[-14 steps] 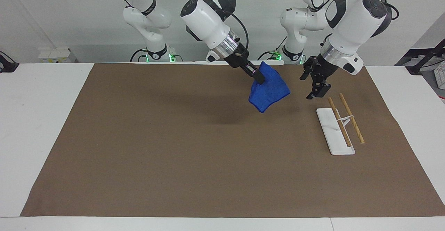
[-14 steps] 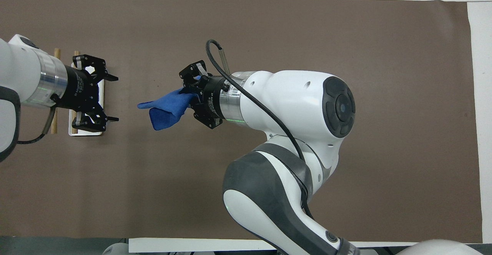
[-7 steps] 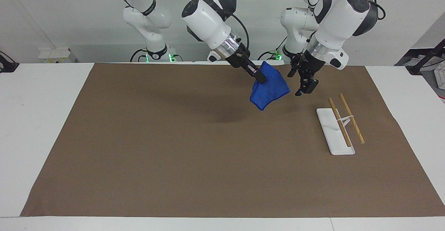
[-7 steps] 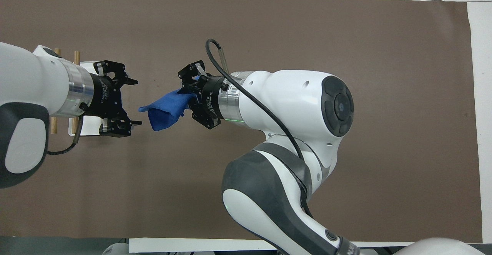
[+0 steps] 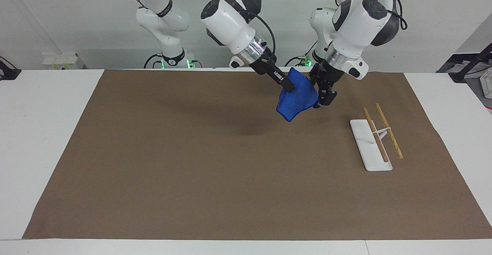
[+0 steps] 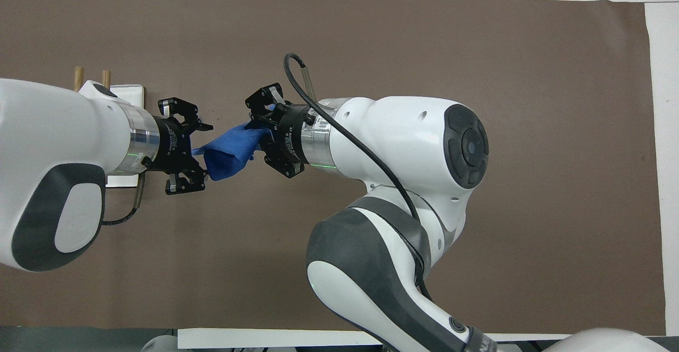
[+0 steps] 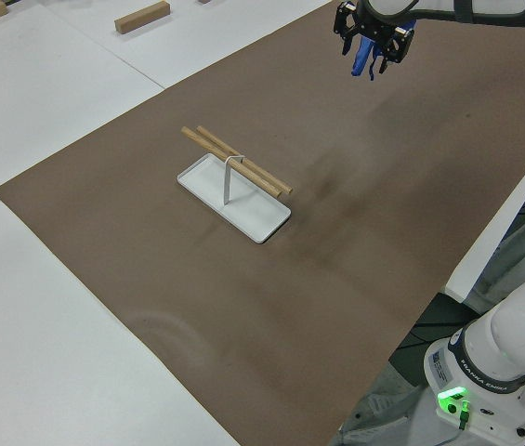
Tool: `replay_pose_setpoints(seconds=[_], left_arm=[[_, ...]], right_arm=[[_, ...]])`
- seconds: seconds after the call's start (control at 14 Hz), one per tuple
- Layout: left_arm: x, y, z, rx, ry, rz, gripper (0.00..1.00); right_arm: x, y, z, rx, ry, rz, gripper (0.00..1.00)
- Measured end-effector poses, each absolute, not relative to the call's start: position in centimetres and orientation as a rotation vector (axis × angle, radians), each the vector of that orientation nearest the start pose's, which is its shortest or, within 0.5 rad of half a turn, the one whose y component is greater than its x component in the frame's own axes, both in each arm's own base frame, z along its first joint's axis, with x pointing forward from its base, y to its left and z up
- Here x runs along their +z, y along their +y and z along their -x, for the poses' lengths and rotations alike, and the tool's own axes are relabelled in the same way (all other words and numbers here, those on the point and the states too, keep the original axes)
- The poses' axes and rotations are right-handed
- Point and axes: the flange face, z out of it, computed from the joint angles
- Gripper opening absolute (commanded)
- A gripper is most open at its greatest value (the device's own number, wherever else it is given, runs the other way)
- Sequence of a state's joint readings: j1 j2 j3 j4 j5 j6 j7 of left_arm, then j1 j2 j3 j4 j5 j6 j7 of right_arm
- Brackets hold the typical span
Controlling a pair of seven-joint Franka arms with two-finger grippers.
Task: Right arm passes towel to left arm to hang
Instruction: 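Bring the towel toward the left gripper and close the left gripper on it, then open the right gripper while the left gripper pulls the towel away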
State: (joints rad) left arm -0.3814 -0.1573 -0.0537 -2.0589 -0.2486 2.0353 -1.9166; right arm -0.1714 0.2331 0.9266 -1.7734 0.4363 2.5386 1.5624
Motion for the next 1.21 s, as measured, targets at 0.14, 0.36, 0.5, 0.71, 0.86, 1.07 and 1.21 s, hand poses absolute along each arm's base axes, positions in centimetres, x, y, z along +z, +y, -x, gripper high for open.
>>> replay_pose_setpoints(seconds=[0.14, 0.36, 0.5, 0.71, 0.86, 1.07, 1.21], left_arm=[[52.03, -23.51, -47.04, -0.227, 2.069, -2.037, 0.36], [52.18, -23.52, -47.17, -0.218, 2.062, -2.026, 0.03], [52.19, -23.51, -47.21, -0.215, 2.061, -2.023, 0.00], [52.31, -23.36, -47.41, -0.206, 2.057, -2.010, 0.00], [52.31, -23.28, -47.46, -0.205, 2.058, -2.007, 0.00], [52.33, -23.27, -47.48, -0.204, 2.057, -2.006, 0.00], [52.34, -23.27, -47.49, -0.203, 2.057, -2.005, 0.00]], right_arm=[[54.13, 40.61, -50.84, 0.305, 1.307, 1.980, 0.00], [54.15, 40.61, -50.84, 0.304, 1.307, 1.980, 0.00], [54.15, 40.62, -50.84, 0.305, 1.307, 1.980, 0.00], [54.15, 40.62, -50.83, 0.305, 1.307, 1.980, 0.00], [54.15, 40.63, -50.83, 0.305, 1.307, 1.980, 0.00], [54.16, 40.64, -50.81, 0.305, 1.306, 1.981, 0.48], [54.13, 40.65, -50.81, 0.306, 1.307, 1.981, 1.00]])
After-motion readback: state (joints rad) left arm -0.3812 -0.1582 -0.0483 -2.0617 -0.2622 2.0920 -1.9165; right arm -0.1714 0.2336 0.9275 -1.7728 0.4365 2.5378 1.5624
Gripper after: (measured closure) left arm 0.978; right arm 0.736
